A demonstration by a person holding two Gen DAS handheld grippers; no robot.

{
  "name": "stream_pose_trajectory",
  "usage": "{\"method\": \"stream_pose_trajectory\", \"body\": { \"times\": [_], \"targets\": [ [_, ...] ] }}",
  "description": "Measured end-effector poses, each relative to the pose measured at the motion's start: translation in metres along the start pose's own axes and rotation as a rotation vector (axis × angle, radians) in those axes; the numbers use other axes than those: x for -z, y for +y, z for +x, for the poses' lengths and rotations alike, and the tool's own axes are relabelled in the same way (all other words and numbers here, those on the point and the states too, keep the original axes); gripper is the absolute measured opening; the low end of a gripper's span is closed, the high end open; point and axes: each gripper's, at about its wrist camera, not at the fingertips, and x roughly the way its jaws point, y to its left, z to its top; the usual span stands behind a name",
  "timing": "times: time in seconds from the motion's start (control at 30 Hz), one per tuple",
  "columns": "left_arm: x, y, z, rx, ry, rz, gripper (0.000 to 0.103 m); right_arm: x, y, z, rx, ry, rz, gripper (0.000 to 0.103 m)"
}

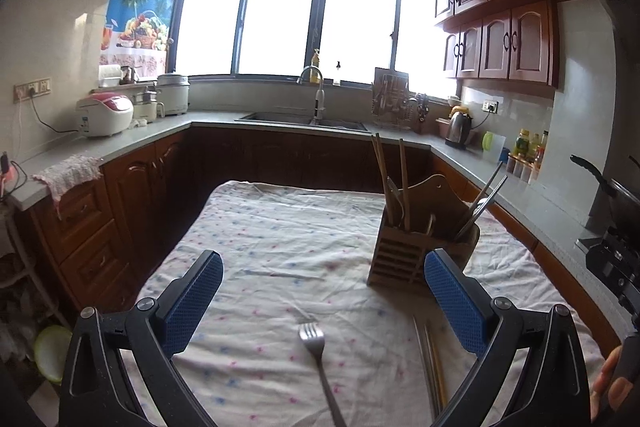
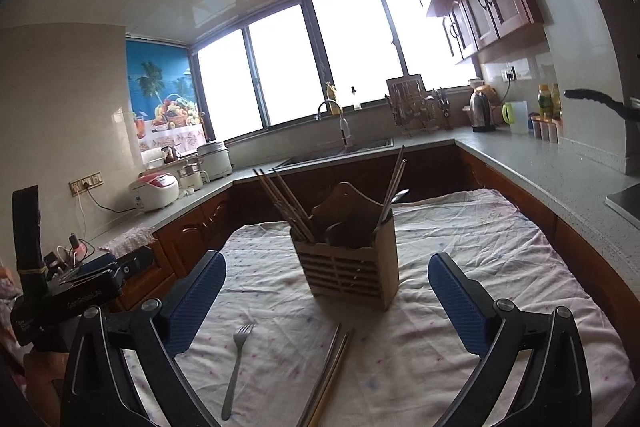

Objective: Organize utensils

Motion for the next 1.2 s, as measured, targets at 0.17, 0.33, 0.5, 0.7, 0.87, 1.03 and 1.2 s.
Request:
{"method": "stream_pose_trajectory", "body": {
  "times": [0.17,0.33,0.5,0.7,0.87,1.03,1.2],
  "targets": [
    [0.015,-0.005,-0.03,-0.037,-0.023,0.027,0.102,0.006,0.013,-0.023,-0.004,-0.027,-0.057,0.103],
    [0.024,-0.004,-0.045,-0.045,-0.016,0.03,0.102,0.017,0.018,-0.045,0.005,-0.051,-0.079,0.103],
    [0.041,0.001,-0.062,-0.035,-0.035,0.033,0.102,0.043,0.015,-0.061,0.035,-0.09,-0.093,0.103],
    [0.076,0.011,-0.079,-0.006,-0.062,0.01,0.102,0.076,0.009,-0.067,0.067,-0.09,-0.087,0.103],
    [0.101,0.011,-0.087,-0.017,-0.059,0.047,0.102,0.089,0.004,-0.067,0.087,-0.063,-0.082,0.103],
    [0.112,0.009,-0.09,-0.027,-0.041,0.076,0.102,0.098,0.0,-0.067,0.098,-0.037,-0.074,0.103],
    [0.119,0.008,-0.092,-0.026,-0.03,0.088,0.102,0.104,-0.001,-0.067,0.105,-0.022,-0.07,0.103]
  ]
}}
